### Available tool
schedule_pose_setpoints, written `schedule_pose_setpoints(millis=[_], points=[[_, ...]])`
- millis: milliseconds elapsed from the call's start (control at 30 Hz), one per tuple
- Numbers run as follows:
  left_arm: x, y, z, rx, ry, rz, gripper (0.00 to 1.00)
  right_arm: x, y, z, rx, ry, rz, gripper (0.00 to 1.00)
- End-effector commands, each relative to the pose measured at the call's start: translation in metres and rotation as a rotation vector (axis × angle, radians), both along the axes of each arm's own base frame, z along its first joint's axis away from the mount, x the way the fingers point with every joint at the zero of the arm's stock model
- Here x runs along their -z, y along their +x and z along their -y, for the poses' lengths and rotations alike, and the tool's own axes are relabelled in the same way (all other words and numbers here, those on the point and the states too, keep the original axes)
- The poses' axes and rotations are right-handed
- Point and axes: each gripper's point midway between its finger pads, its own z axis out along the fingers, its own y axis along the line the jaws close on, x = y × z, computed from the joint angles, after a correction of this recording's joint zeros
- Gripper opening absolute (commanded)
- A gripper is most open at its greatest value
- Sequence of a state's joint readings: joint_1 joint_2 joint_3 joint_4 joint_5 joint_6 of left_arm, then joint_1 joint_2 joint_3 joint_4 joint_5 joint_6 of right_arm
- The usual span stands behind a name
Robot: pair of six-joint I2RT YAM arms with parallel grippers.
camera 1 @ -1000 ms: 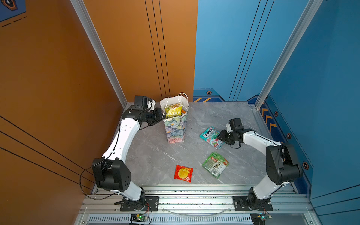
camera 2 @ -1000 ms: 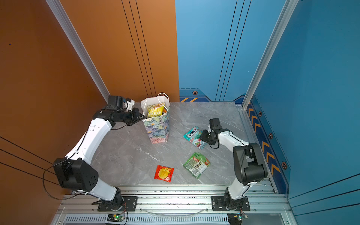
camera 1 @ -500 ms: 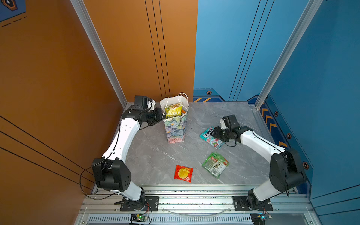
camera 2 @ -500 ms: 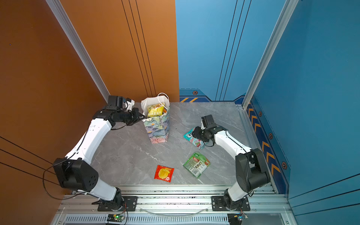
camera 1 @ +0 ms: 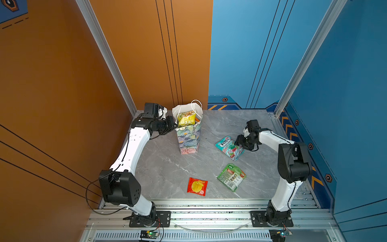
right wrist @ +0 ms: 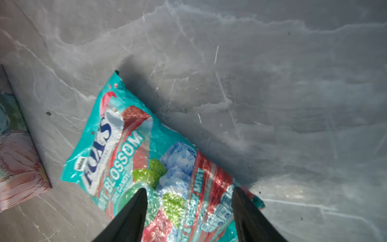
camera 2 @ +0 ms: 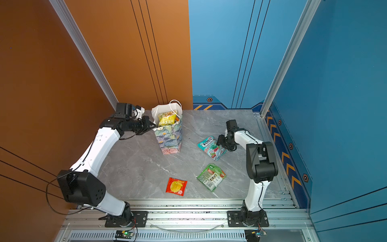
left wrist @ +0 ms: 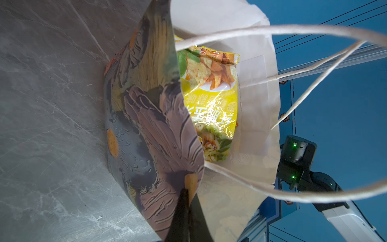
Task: Place the snacks into the paper bag
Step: Rotate the snack at the center of the table.
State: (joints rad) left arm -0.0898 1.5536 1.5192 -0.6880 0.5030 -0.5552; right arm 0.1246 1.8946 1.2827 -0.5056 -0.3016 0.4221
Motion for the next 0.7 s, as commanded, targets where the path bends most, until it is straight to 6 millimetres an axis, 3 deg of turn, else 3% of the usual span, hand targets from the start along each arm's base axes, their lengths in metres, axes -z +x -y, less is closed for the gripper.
schedule_pose_setpoints(millis=[0,133,267,467,667], points=[[-0.021,-0.007,0.003,0.014,-0.031,0.044,0.00,-0.003,-0.010,-0.014,-0.026,0.066,-0.009,0.66],[-0.020,-0.006,0.003,0.014,-0.031,0.041,0.00,-0.004,-0.027,-0.039,-0.025,0.142,-0.009,0.66],[-0.021,-0.006,0.003,0.016,-0.033,0.044,0.00,-0.017,-0.041,-0.066,-0.029,0.217,0.013,0.65],[-0.019,-0.005,0.002,0.017,-0.035,0.040,0.00,-0.051,-0.029,-0.037,-0.010,0.102,0.098,0.66],[-0.017,-0.006,0.003,0.017,-0.031,0.035,0.00,-0.030,-0.017,-0.027,-0.008,0.085,0.047,0.65]])
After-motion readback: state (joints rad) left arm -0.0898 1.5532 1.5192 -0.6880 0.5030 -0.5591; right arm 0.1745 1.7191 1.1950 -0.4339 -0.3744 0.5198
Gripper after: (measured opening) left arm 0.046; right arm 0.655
